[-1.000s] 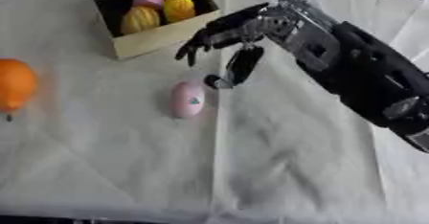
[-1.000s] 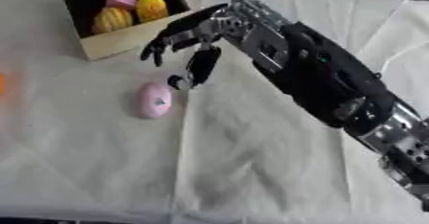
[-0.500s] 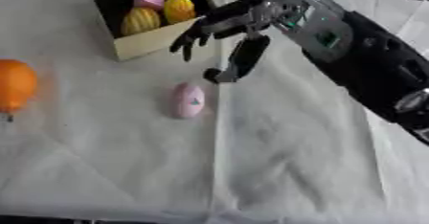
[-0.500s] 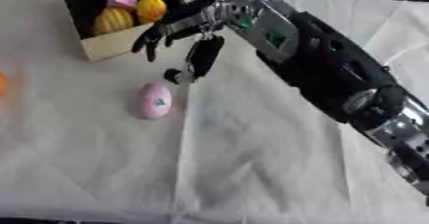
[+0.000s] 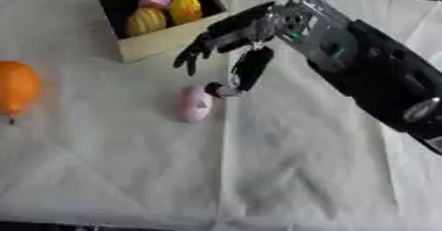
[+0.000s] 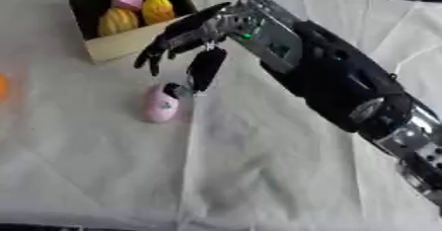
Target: Pick up objects on the table and place them in the box.
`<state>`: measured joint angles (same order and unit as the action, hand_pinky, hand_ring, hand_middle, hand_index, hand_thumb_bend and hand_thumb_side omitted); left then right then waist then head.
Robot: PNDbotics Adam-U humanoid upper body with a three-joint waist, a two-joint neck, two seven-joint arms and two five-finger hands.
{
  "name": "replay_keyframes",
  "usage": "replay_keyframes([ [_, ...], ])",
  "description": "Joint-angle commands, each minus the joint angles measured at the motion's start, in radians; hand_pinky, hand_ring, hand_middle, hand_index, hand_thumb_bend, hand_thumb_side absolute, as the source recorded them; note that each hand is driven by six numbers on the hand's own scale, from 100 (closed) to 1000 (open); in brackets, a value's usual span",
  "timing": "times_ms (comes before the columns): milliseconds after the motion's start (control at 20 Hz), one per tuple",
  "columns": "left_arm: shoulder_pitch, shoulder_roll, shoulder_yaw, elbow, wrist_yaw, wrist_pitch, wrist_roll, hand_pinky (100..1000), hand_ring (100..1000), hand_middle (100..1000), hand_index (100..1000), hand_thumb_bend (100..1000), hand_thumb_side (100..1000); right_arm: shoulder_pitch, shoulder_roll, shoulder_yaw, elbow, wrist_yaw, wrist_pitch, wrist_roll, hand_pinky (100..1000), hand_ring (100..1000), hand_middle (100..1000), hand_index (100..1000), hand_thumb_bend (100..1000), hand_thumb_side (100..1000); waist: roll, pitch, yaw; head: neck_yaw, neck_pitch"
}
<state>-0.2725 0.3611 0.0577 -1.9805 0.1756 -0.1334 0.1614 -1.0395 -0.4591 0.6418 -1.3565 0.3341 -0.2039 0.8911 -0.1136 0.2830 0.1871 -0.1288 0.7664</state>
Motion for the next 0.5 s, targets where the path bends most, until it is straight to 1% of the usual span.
replay_keyframes([
  [50, -0.011, 0.013, 0.001, -0.019, 0.002, -0.001, -0.003, 810, 820, 788, 841, 100, 651, -0.009, -0.003, -0.003, 0.006, 0.025, -0.009, 0.0, 891, 954, 801, 991, 100, 395, -0.004, -0.032, 0.003, -0.003, 0.004],
  [250, -0.012, 0.011, 0.001, -0.019, 0.004, -0.001, -0.004, 810, 821, 788, 841, 100, 651, 0.007, 0.013, 0.004, 0.02, 0.059, -0.016, -0.013, 888, 952, 800, 987, 100, 398, -0.003, -0.029, 0.008, -0.006, 0.004],
  [500, -0.011, 0.007, 0.001, -0.019, 0.006, 0.001, -0.005, 810, 822, 789, 841, 100, 653, 0.033, 0.027, 0.0, 0.034, 0.117, -0.03, -0.045, 884, 949, 800, 982, 100, 378, -0.002, -0.023, 0.011, -0.006, 0.004],
])
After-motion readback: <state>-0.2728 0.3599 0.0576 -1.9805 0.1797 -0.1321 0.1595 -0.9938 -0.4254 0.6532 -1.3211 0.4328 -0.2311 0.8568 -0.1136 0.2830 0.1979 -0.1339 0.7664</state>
